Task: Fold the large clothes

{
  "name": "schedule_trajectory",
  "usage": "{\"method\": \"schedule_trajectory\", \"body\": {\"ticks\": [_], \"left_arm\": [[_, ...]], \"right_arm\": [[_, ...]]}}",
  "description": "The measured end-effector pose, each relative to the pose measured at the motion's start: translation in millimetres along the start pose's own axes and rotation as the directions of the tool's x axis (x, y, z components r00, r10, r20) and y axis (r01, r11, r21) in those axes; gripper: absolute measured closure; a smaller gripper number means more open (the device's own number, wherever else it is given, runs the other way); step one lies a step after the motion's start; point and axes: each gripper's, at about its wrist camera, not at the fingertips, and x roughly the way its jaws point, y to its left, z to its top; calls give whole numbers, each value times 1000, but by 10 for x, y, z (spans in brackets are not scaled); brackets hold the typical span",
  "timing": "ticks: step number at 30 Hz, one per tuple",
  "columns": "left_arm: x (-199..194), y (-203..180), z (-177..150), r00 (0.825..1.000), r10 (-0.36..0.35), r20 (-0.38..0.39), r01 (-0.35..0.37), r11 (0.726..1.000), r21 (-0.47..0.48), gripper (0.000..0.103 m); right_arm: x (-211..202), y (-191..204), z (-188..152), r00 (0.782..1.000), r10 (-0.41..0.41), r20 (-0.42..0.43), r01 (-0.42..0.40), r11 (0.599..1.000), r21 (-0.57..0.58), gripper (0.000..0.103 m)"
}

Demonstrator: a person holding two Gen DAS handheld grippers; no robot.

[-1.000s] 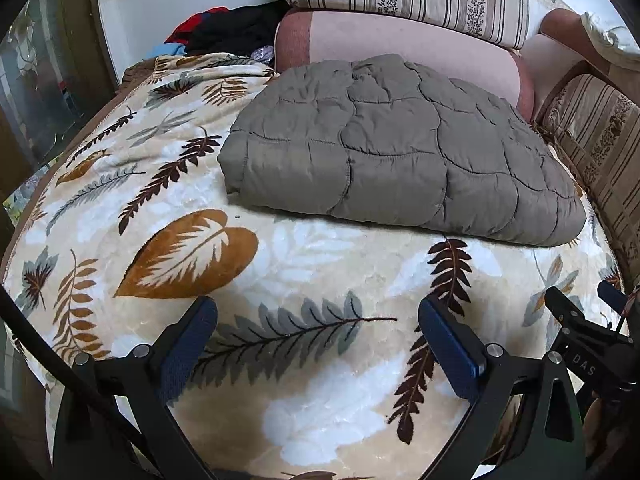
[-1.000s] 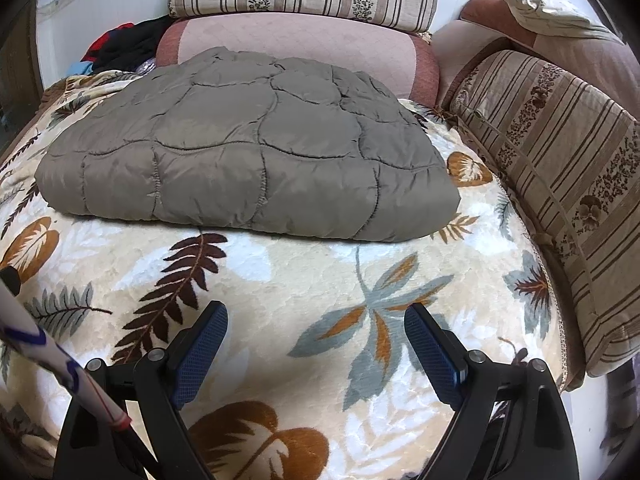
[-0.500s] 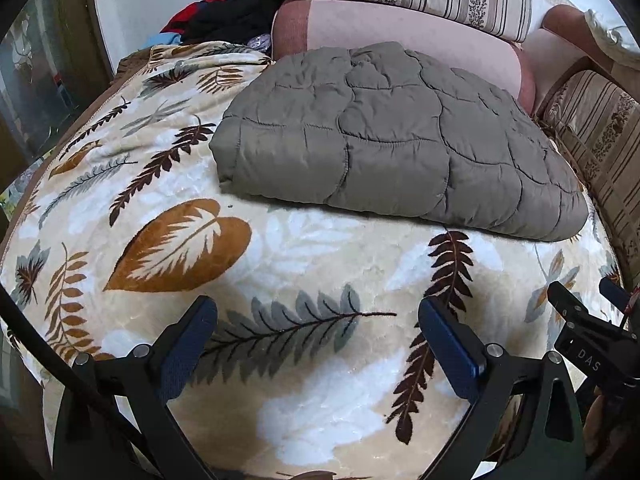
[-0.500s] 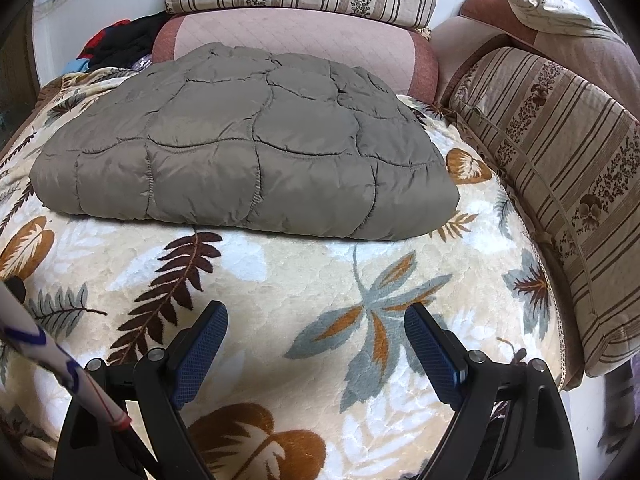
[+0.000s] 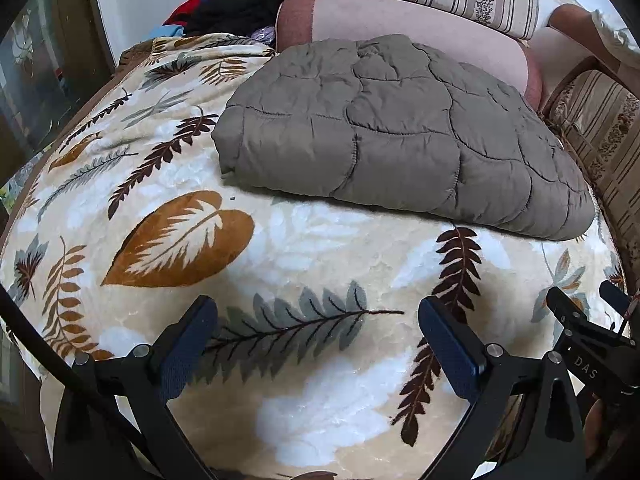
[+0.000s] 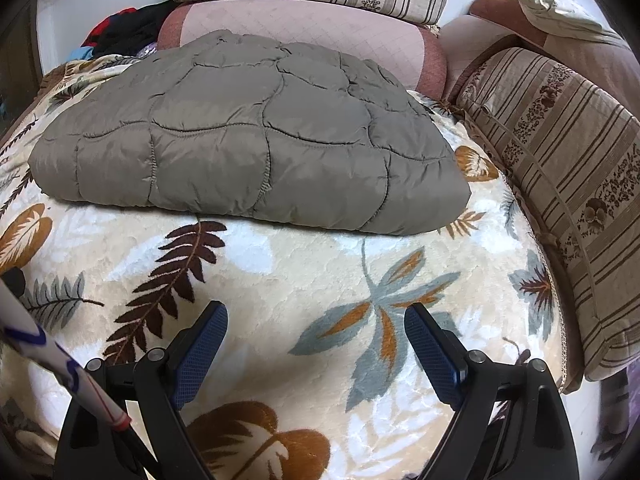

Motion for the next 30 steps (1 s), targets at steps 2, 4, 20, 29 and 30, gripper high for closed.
{"method": "schedule_trajectory", "body": {"ticks": [2,4,20,29,30], "left_arm": [[3,1,-3,1000,-1,-2,1,1000,1,3],[7,5,-2,1000,1,-3,-1,1000,2,3],[-9,16,-18,999,18,51,-19,1000,18,3],[-61,-63,-30,997,18,80,-22,998,52,3],[-50,-66,-30,997,14,72,-18,999,51,3]], "right_arm": [[1,2,-1,1000,-2,0,2,1000,-2,10],[1,1,3,1000,-3,2,3,1000,-4,10],[35,29,2,999,-32,-7,32,999,-27,10],[38,-17,-7,998,-61,3,61,997,-42,10],[41,-19,-9,998,-61,2,61,997,-42,10]]}}
